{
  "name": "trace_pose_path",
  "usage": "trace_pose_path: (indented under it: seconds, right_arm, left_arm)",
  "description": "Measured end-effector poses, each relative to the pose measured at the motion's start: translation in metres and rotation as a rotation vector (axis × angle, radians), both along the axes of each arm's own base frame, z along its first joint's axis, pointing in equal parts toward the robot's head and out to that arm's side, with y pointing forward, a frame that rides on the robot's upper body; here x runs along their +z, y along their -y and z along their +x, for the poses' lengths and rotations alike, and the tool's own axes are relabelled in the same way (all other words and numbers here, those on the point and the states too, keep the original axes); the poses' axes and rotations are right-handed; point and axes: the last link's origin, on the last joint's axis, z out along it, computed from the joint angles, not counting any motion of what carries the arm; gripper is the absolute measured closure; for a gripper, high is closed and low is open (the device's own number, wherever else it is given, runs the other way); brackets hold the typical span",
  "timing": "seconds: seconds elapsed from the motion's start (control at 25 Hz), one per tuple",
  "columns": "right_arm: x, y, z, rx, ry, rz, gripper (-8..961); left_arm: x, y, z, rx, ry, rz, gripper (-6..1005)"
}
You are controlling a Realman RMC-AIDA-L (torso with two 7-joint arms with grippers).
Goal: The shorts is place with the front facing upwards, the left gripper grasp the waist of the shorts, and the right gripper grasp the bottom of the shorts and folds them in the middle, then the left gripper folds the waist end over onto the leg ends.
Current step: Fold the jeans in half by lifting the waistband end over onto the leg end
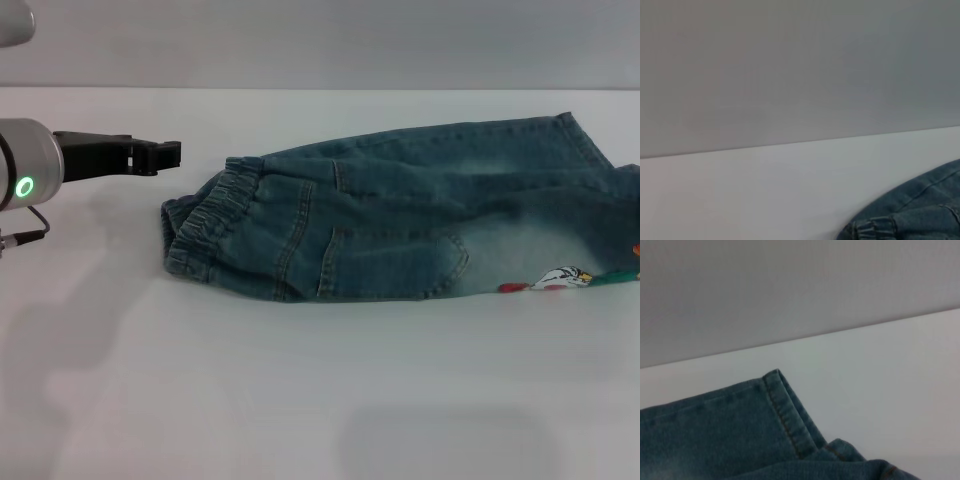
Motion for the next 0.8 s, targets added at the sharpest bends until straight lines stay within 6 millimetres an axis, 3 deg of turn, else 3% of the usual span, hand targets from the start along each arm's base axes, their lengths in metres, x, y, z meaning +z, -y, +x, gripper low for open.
trace_pose_path:
  seconds: [0.24, 0.44, 0.8]
  right_arm:
    - [0.005, -0.001, -0.008, 0.033, -0.003, 0.005, 838]
    - [0.012, -0.004, -0.019, 0.072, -0.018, 0.019, 950]
    - [0.03, -0.016, -0.031, 0.115, -0.009, 0.072, 949]
  left_arm:
    - [0.0, -0.001, 0.002, -0.004, 0.0, 0.0, 403]
    - [-0.002, -0.001, 0.003, -0.007, 0.002, -0.005, 405]
    - [-0.003, -0.001, 0.004, -0.012, 0.005, -0.004, 406]
